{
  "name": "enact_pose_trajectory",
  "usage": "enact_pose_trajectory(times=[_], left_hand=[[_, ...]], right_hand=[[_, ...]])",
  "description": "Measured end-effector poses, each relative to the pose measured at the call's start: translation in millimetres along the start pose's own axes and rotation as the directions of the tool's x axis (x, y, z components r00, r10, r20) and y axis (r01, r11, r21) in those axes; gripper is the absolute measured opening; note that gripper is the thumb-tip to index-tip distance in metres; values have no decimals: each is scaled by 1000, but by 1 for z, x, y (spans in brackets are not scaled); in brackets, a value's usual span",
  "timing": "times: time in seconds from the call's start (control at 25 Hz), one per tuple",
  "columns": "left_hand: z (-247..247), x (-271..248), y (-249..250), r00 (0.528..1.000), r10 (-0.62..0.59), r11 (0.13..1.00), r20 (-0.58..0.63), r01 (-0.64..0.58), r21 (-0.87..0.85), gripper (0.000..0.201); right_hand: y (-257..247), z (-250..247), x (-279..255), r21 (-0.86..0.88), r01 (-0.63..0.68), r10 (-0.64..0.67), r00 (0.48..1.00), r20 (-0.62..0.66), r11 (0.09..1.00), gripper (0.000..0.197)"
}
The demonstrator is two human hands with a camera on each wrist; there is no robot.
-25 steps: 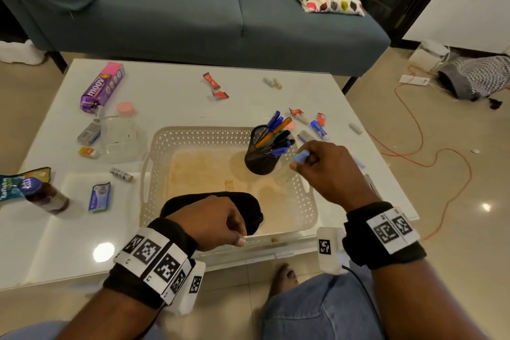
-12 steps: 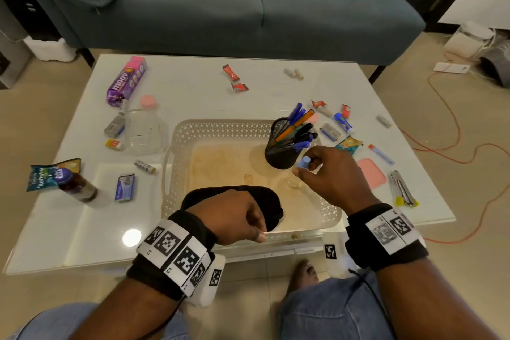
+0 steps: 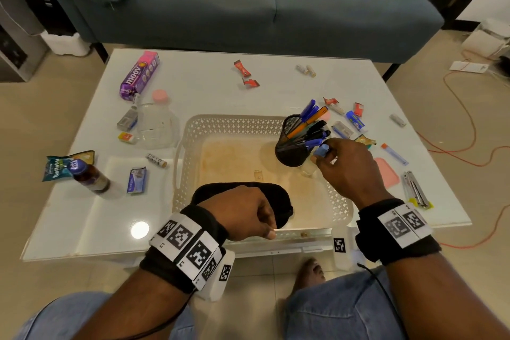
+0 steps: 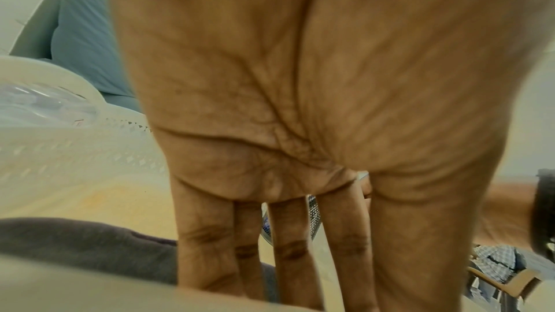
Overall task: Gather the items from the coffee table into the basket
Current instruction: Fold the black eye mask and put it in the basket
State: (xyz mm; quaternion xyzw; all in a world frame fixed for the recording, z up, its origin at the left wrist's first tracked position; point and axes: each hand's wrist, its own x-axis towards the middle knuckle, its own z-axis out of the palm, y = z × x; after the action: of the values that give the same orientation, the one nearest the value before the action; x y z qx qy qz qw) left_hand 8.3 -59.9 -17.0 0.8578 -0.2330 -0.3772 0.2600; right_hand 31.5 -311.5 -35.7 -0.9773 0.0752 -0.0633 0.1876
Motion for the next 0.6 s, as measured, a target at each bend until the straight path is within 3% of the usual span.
enact_pose_trajectory(times=[0.16,0.32,0.44,0.6], left_hand=[[0,-1,0,1000,-6,1000,2,6,9,20],[-1,0,2,1000,-9,1000,8,9,19,19],[0,-1,4,1000,2,1000,-12,-2,25,19],[-4,-9,-1,1000,15,999,-24,-14,31,19]], right_hand=[[-6,-1,-2,25,26,-25,999,-26,999,29],[-16,-10,-16,185,-13,25,998,-62,983,44],[-28,-19,-33,192,-44,60,995,-77,980,49],[-39,-22,-43,220,5,24,991,-128,976,35]])
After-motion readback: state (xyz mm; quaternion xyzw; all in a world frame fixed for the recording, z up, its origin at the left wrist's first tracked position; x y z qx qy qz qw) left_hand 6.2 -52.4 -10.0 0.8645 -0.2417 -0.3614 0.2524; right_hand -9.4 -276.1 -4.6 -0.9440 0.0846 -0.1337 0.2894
